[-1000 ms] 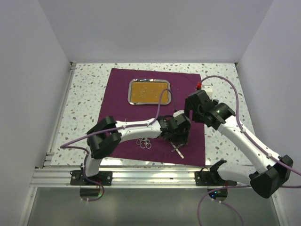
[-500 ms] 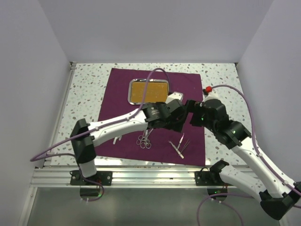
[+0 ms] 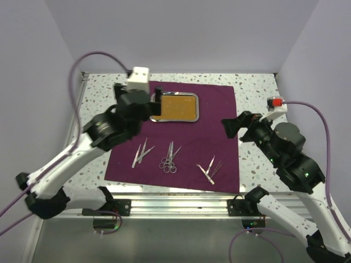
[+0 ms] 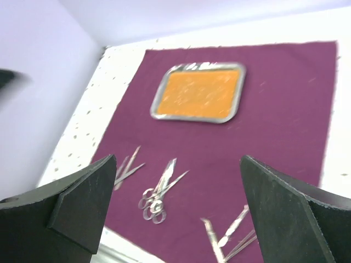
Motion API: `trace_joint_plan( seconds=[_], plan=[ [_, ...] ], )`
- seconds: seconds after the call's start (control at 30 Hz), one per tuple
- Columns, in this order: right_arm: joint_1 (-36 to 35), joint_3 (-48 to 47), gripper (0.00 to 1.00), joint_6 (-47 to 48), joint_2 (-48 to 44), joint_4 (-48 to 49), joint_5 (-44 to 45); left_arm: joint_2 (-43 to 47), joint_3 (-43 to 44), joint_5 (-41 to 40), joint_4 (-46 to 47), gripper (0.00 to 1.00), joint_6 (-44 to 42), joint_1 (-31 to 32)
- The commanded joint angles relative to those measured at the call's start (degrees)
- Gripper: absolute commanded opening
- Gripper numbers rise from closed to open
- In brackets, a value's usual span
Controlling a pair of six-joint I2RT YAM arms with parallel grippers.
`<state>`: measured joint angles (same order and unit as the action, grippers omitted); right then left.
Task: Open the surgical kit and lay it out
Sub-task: Reset both arms
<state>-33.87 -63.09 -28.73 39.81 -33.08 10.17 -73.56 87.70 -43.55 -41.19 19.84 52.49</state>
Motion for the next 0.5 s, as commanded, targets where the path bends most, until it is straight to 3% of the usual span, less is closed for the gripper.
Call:
trace_joint_plan(
  seconds=[0.0, 0.27, 0.47],
  plan=[
    [0.29, -5.28, 0.98, 9.30, -0.44, -5.59, 8.37, 10.53, -1.30, -14.01, 9.89, 1.00, -7.70, -0.02],
    [0.29, -14.86, 0.98, 13.88, 4.92, -4.19, 7.41, 11.68, -2.53, -17.88, 9.11, 0.99, -9.11, -0.02],
    [0.29, -16.54, 0.99, 14.23, 5.45, -4.27, 6.35, 10.81, -2.89, -17.80, 10.25, 1.00, -9.55, -0.11]
  ],
)
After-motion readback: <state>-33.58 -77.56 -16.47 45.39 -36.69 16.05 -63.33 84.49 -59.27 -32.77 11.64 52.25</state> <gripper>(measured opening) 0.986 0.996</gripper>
